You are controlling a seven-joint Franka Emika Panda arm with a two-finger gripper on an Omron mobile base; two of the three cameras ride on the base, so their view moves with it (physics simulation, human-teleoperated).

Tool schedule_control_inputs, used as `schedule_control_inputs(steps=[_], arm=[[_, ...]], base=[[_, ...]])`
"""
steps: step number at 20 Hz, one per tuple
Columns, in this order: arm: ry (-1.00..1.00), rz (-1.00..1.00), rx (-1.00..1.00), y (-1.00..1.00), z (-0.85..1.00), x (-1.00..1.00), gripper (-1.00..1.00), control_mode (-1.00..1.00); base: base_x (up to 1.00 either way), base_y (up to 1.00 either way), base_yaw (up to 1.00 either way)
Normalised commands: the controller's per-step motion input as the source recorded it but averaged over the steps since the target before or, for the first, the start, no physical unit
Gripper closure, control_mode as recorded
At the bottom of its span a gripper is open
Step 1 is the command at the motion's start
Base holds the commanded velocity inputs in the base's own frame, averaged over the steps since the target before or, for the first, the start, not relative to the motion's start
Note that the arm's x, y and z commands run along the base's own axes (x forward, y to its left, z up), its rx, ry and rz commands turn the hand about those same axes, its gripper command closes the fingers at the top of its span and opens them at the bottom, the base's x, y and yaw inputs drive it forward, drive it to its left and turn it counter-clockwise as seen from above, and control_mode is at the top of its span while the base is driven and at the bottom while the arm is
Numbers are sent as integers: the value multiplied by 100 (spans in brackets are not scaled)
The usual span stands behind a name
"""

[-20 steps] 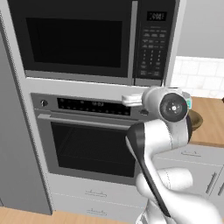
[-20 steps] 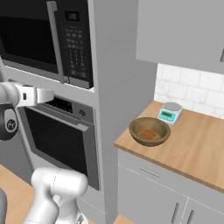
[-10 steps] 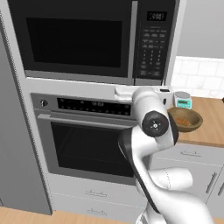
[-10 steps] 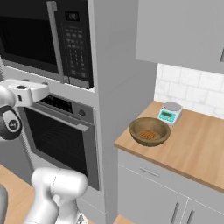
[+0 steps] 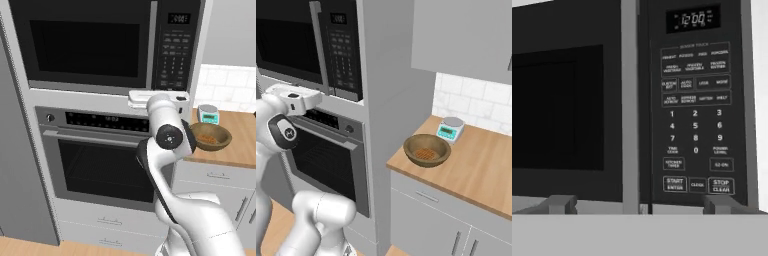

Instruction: Open the microwave, place the bowl with waffle inside the microwave, then close the microwave door and turn it on.

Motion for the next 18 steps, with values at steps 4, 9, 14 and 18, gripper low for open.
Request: schedule_control_inputs(steps=[4, 9, 14, 18], arm=[[-4, -2, 0, 0, 9, 46, -100, -100], [-3, -5, 0, 18, 9, 48, -100, -100], [0, -9, 0, 24, 6, 52, -100, -100], [-1, -6, 0, 4, 0, 46, -100, -100]], base=[[0, 0, 0], [0, 0, 0], [0, 0, 0], [0, 0, 0]])
